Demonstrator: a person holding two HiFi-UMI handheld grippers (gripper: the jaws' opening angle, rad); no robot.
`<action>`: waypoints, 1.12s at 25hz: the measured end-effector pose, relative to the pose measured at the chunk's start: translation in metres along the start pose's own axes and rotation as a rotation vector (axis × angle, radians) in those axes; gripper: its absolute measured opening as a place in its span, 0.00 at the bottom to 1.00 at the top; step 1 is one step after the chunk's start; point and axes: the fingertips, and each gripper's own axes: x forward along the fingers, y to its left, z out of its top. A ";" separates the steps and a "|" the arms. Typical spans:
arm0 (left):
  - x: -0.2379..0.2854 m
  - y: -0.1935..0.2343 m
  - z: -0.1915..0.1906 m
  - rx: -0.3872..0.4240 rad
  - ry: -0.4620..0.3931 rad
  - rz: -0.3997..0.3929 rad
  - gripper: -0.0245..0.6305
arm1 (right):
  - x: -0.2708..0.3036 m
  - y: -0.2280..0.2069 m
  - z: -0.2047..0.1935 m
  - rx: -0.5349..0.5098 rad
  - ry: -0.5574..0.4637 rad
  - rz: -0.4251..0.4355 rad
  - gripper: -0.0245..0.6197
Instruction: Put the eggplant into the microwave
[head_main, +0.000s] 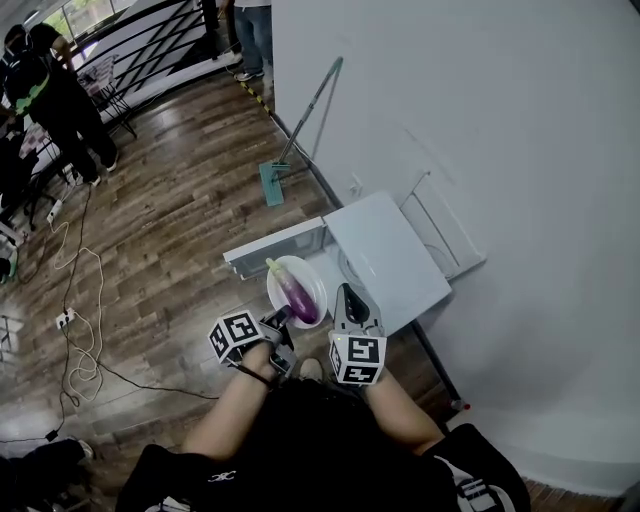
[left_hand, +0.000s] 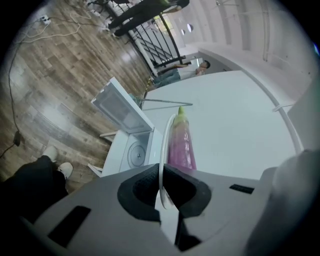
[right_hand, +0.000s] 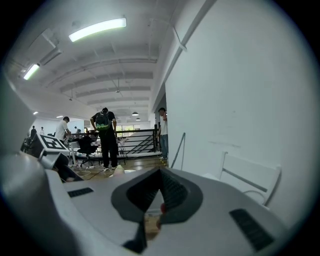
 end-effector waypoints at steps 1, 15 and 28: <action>0.001 0.003 0.000 0.000 0.005 0.009 0.06 | 0.002 0.000 -0.003 0.005 0.008 0.000 0.05; 0.041 0.039 0.030 0.100 0.103 0.039 0.06 | 0.034 0.010 -0.046 0.026 0.073 -0.009 0.05; 0.165 0.148 0.029 0.144 0.242 0.082 0.06 | 0.082 -0.025 -0.153 0.007 0.200 -0.076 0.05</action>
